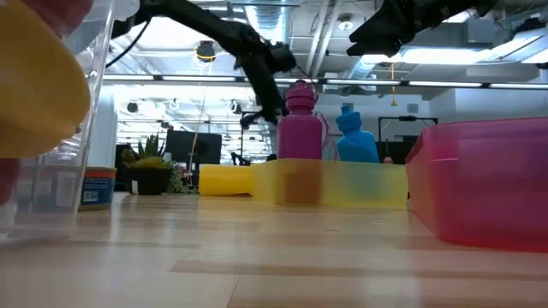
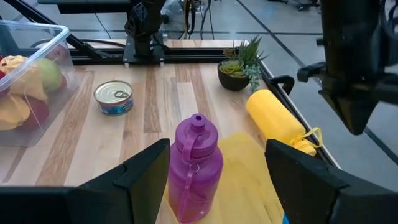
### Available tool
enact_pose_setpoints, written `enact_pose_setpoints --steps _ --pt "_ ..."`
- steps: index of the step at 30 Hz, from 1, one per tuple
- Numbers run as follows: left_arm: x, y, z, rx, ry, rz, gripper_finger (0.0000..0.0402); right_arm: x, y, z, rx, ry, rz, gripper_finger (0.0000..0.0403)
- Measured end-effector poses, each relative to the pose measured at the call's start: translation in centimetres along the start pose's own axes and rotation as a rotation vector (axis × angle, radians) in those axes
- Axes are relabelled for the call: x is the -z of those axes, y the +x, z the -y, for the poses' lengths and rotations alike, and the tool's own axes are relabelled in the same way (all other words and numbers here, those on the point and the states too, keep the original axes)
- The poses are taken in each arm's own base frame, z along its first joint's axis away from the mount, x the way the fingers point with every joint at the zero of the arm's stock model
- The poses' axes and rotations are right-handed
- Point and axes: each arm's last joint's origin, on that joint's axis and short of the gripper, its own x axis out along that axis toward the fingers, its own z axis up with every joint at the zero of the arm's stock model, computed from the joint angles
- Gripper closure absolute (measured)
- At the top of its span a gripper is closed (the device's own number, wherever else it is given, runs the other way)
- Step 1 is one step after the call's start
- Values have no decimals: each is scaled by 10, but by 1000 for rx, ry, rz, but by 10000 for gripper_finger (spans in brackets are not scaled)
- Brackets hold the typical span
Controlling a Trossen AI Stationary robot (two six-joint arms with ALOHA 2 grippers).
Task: Pick & Place Food Item
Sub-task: Put the yellow tumbler into the yellow bin
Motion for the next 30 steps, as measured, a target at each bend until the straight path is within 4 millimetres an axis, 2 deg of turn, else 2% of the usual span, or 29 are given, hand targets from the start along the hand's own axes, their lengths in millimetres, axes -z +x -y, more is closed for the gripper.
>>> enact_pose_setpoints --steps 4,8,13,18,25,30 --pt "-8 20 -15 -80 -25 33 401 0 0 0 0 6 0 148" --pt "-24 21 -30 -129 -72 56 401 0 0 0 0 7 -1 148" --pt "-28 20 -40 -190 -82 44 401 1 0 0 0 9 -6 148" --pt "-18 26 -50 -268 -26 -22 401 1 0 0 -1 9 -7 148" --pt "-3 35 -54 -298 -2 -71 401 2 0 -1 -5 17 -18 148" --pt "10 42 -69 -285 -36 -247 401 3 0 -1 -8 20 -35 148"
